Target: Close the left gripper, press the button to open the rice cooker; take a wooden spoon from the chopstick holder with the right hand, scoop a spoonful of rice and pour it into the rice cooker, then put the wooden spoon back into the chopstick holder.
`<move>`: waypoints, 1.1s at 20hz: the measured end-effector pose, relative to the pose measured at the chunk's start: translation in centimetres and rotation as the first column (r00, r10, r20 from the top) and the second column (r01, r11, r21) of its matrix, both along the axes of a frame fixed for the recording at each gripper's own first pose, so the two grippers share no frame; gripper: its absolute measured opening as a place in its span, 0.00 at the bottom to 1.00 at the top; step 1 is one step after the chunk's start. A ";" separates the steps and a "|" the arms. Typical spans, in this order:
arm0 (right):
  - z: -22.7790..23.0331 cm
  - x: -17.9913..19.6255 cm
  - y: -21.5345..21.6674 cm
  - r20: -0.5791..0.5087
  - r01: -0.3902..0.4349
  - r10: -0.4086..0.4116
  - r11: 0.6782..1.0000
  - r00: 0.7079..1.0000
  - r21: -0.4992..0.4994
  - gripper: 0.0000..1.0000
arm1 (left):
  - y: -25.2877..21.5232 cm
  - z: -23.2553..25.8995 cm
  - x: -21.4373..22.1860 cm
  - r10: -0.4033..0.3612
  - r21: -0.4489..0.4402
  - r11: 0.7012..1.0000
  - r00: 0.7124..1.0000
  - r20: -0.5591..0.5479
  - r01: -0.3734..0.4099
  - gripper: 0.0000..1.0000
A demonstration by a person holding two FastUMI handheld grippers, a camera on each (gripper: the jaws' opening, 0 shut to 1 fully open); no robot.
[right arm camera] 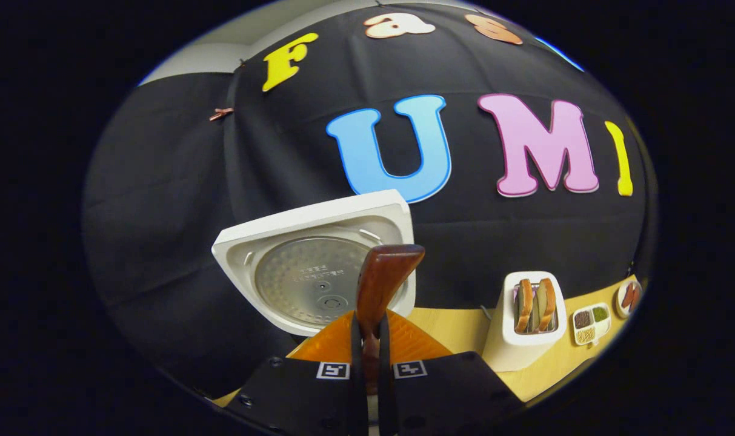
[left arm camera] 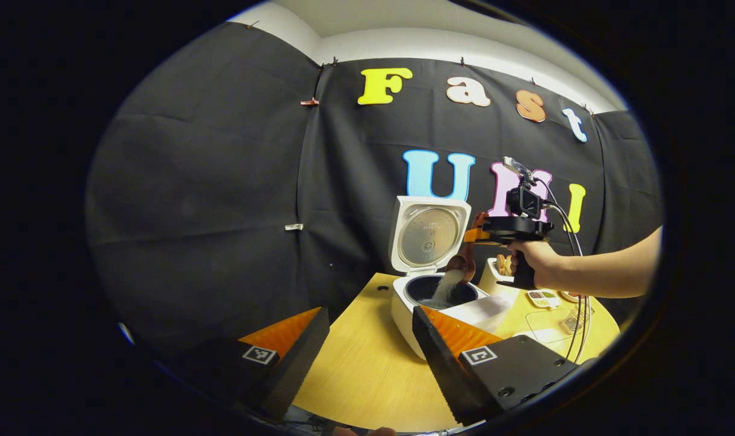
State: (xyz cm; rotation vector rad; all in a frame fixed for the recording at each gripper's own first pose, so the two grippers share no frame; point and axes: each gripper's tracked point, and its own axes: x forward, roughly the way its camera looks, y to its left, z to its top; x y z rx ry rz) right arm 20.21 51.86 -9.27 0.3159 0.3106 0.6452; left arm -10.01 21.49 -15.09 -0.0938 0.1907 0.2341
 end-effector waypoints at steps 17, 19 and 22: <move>3.8 -5.4 3.8 0.448 -0.147 0.386 0.865 0.806 -0.481 0.11 | -0.4 0.6 -0.3 0.018 -0.009 1.000 1.000 0.018 -0.018 0.95; 3.9 -4.9 3.6 0.411 -0.176 0.371 0.881 0.833 -0.440 0.11 | -0.5 0.8 -0.5 0.017 -0.010 1.000 1.000 0.023 -0.017 0.95; 3.9 -3.5 2.2 0.287 -0.189 0.273 0.939 0.918 -0.287 0.11 | -0.8 1.1 -0.7 0.016 -0.019 1.000 1.000 0.026 -0.016 0.95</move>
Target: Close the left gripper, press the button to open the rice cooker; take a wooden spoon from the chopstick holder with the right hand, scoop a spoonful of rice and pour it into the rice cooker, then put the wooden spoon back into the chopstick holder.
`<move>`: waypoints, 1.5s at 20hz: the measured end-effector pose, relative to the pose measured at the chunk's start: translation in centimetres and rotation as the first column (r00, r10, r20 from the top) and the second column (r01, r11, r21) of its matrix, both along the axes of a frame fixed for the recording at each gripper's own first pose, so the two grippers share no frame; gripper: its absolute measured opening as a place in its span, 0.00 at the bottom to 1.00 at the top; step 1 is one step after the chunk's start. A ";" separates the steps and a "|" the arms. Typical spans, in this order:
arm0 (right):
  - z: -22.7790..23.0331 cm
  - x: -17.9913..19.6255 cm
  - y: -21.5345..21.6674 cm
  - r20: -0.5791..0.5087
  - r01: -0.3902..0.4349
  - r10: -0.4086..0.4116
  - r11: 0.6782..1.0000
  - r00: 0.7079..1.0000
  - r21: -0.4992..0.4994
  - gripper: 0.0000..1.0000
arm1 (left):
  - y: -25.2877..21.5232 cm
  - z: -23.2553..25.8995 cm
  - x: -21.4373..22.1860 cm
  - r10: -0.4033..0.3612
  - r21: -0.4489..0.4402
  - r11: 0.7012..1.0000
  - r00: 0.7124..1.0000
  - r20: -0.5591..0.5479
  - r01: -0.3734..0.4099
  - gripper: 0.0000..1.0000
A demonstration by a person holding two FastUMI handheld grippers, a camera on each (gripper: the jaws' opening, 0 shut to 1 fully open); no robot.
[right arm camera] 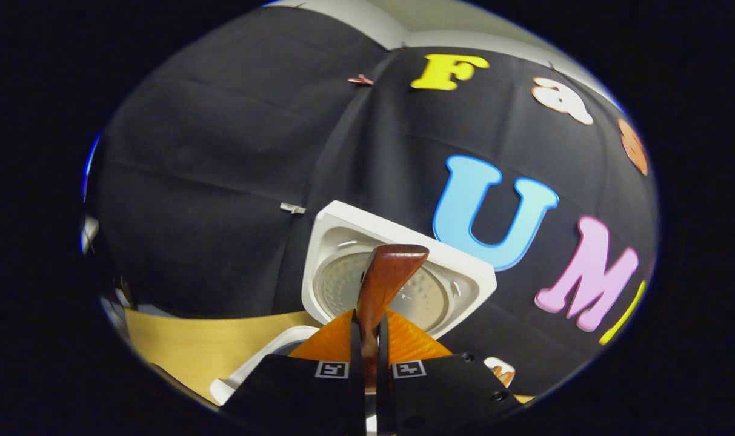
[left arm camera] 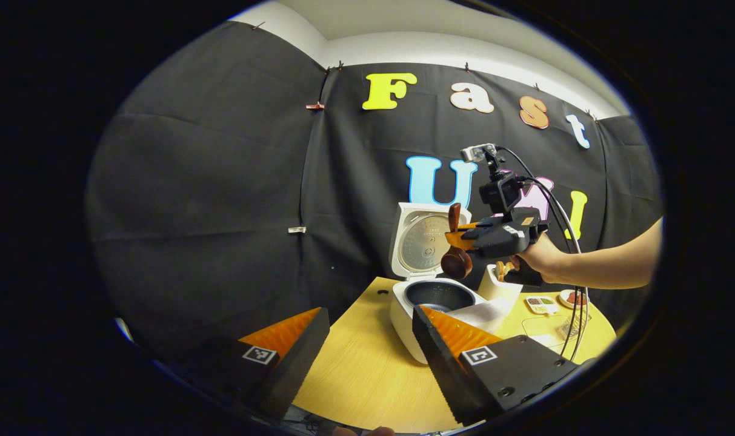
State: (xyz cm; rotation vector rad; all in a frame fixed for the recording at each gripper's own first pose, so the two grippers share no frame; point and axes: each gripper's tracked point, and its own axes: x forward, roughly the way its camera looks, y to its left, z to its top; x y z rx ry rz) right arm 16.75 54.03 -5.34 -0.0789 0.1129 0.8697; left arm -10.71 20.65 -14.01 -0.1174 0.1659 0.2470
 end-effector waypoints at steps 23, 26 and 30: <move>2.7 0.2 -33.0 -0.533 0.395 -0.056 0.736 0.844 0.549 0.11 | -10.3 3.6 4.9 -0.166 0.046 0.985 0.986 0.030 0.165 0.95; -0.9 0.3 -39.6 -0.539 0.473 -0.173 0.734 0.824 0.488 0.11 | -12.0 3.9 5.6 -0.185 0.050 0.982 0.982 0.033 0.184 0.95; -7.2 0.4 -47.8 -0.553 0.597 -0.345 0.707 0.759 0.378 0.11 | -13.7 4.4 5.9 -0.201 0.059 0.978 0.979 0.027 0.199 0.95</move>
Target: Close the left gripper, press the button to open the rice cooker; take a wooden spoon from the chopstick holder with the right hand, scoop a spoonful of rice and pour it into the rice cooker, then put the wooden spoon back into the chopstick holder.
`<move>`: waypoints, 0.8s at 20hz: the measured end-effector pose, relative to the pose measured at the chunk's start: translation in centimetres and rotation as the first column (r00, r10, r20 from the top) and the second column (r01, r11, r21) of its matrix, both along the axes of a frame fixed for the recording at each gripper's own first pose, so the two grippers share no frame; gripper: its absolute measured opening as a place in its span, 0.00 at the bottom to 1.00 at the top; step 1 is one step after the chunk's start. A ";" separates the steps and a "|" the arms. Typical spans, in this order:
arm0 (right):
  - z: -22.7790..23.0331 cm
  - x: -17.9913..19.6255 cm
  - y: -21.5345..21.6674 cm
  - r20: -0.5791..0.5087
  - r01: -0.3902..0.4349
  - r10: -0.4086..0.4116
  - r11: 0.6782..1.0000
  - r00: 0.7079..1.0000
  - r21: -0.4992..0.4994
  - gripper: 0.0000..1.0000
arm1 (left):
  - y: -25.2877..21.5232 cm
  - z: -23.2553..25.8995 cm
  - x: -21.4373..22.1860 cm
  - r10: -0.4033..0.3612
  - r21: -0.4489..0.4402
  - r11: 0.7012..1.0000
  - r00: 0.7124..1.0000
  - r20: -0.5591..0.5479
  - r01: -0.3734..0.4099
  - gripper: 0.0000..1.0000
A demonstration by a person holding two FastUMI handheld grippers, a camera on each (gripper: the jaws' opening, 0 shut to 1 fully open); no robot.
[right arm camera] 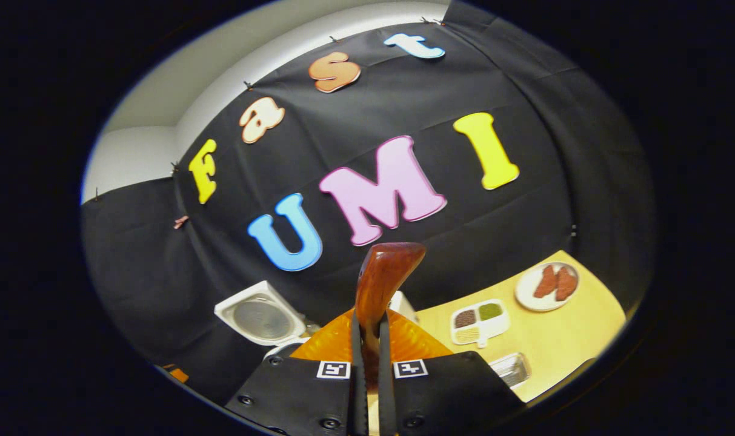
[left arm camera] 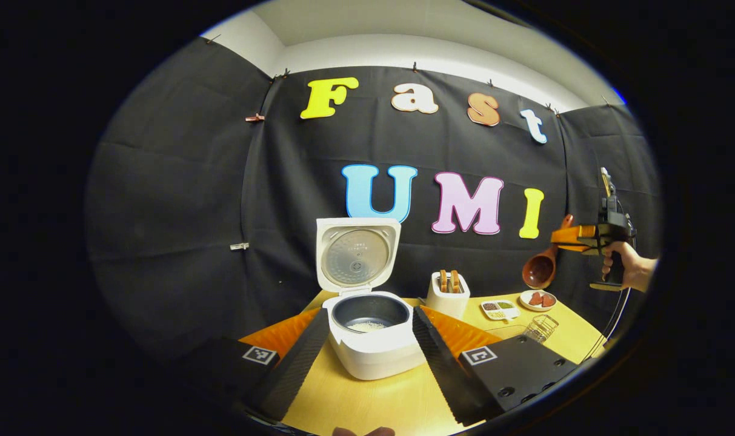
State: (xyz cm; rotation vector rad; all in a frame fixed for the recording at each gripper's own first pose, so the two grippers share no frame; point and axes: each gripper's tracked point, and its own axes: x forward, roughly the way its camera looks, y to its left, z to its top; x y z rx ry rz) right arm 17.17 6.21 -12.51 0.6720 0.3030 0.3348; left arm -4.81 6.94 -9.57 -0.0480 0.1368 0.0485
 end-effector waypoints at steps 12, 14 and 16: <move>-18.1 1.1 -5.7 -0.132 -0.008 -0.032 0.957 0.991 -0.289 0.11 | -3.4 2.3 -1.1 0.031 0.057 0.998 0.999 -0.026 -0.030 0.95; -20.5 0.9 -5.6 -0.165 -0.026 -0.027 0.949 0.986 -0.314 0.12 | -3.4 2.5 -1.2 0.049 0.065 0.997 0.998 -0.031 -0.047 0.95; -22.4 0.8 -4.8 -0.207 -0.050 -0.013 0.954 0.978 -0.296 0.11 | -3.3 2.8 -1.3 0.068 0.059 0.996 0.997 -0.034 -0.066 0.95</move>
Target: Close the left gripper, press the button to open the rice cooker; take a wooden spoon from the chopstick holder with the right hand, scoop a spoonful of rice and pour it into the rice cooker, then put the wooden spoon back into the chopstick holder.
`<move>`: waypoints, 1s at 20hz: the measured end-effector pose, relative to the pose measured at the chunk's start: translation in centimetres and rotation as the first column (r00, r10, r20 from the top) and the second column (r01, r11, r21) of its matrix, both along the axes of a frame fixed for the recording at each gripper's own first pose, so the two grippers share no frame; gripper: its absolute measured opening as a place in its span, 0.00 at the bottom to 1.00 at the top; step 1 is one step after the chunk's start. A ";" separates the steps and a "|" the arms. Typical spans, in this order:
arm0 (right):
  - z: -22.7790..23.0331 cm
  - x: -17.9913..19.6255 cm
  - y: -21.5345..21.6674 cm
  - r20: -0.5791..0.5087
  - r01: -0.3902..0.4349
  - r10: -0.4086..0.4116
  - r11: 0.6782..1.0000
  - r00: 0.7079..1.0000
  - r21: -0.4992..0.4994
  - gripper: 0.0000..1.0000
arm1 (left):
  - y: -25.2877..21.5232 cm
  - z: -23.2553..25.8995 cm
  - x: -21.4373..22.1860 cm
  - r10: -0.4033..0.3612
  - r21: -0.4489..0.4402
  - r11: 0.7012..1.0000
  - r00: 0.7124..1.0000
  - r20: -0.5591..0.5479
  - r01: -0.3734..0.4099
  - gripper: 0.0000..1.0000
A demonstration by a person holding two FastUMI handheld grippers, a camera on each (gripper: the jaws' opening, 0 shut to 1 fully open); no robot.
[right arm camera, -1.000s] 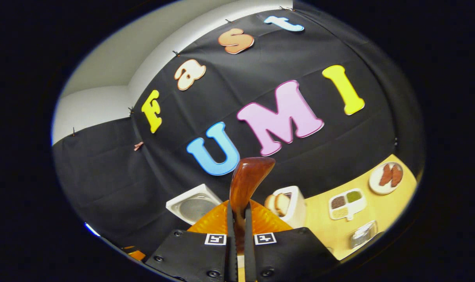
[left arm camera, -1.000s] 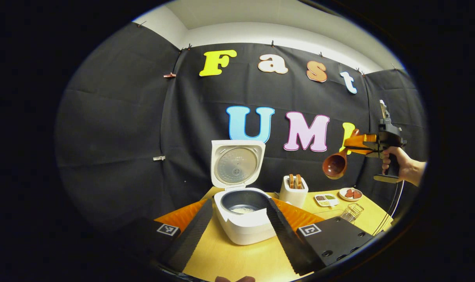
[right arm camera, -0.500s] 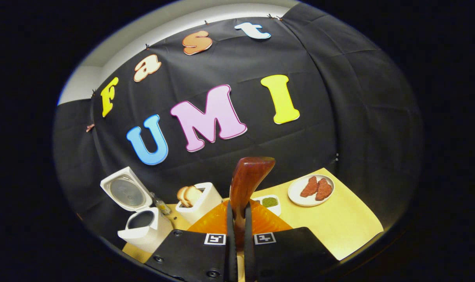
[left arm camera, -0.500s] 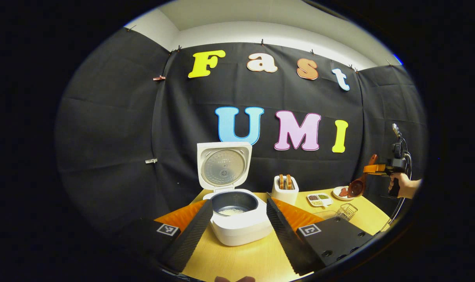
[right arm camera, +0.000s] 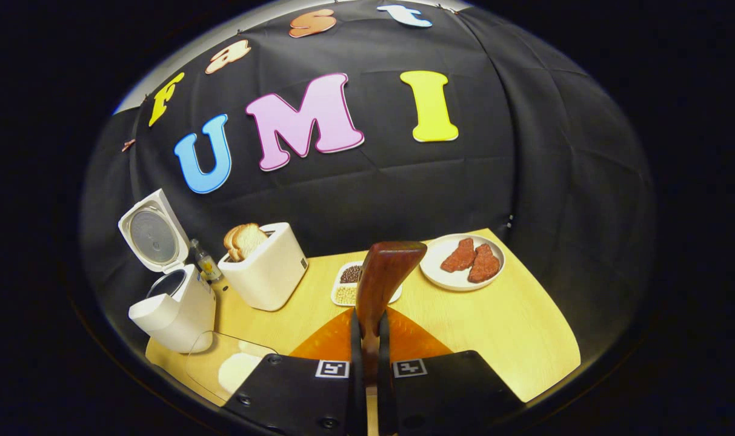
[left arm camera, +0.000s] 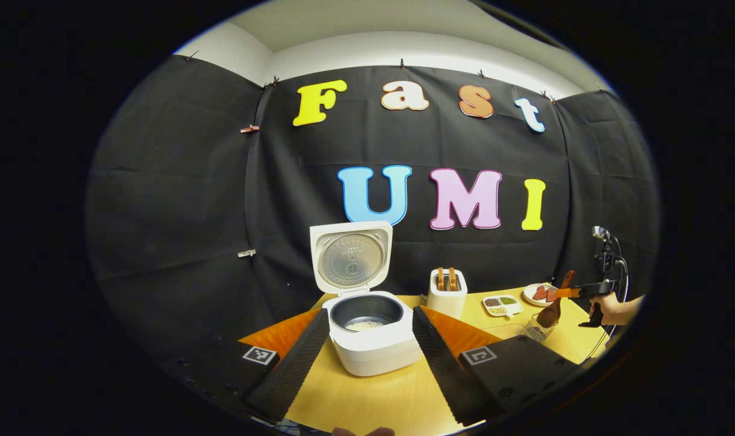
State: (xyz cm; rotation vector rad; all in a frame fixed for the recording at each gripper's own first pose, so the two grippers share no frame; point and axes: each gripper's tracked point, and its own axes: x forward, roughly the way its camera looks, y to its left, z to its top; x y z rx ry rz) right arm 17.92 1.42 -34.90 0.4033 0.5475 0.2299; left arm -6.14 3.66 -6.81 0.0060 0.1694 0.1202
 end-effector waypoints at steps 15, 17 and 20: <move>-0.2 -2.4 -3.5 -0.107 0.087 -0.083 0.995 0.991 0.042 0.88 | 0.7 2.8 0.5 0.024 -0.011 1.000 0.998 0.061 -0.024 0.95; 2.1 -3.3 -4.8 -0.065 0.120 -0.118 0.992 0.991 0.034 0.98 | 0.9 3.3 1.0 0.015 -0.008 1.000 0.997 0.076 -0.014 0.95; 5.4 -5.3 -6.3 -0.010 0.145 -0.145 0.989 0.989 -0.004 0.98 | 1.3 4.2 2.1 -0.002 -0.005 1.000 0.995 0.104 0.003 0.95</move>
